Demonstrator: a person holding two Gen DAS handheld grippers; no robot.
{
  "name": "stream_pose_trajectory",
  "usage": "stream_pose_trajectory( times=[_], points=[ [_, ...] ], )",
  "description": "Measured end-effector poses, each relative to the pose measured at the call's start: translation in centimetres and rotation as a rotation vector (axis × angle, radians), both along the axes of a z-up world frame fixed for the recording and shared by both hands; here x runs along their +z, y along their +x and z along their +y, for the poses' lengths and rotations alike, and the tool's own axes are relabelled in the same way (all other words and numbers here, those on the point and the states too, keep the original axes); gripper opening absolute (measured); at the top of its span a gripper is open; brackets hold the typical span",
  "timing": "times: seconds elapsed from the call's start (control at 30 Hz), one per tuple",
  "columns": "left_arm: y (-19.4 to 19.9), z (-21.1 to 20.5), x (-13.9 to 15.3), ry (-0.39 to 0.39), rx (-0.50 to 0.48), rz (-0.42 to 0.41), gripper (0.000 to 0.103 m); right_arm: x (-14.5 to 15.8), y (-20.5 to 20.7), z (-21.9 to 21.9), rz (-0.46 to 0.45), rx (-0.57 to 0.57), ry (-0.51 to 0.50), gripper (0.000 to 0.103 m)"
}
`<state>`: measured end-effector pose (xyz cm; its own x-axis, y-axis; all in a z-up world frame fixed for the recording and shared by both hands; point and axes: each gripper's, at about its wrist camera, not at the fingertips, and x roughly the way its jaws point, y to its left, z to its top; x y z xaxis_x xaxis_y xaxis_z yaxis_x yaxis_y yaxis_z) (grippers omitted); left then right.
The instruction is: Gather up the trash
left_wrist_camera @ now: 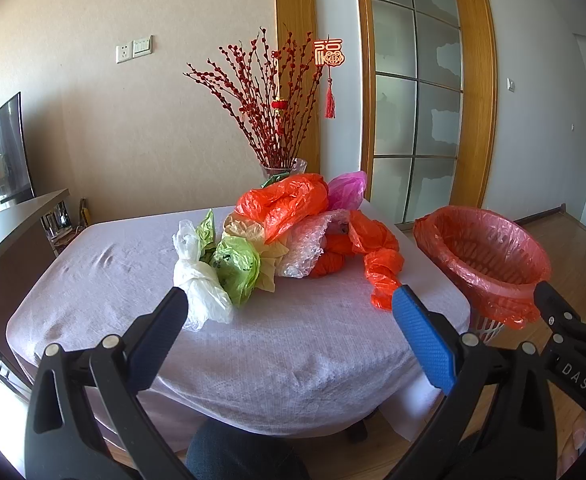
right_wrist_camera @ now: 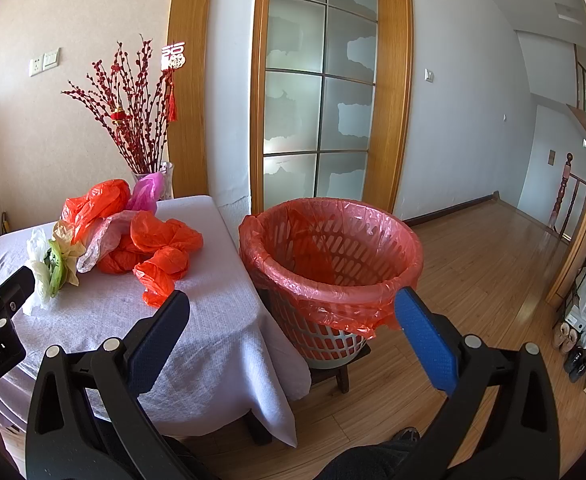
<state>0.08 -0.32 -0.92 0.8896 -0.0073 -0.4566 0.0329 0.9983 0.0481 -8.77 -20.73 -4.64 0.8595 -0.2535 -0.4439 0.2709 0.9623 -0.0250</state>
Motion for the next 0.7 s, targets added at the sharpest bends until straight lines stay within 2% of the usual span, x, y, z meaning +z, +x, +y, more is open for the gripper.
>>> stream_pose_trajectory(
  times=[0.7],
  points=[
    [-0.11, -0.03, -0.11, -0.001, -0.004, 0.008, 0.099, -0.15, 0.15, 0.14, 0.006, 0.003, 0.004, 0.101]
  ],
)
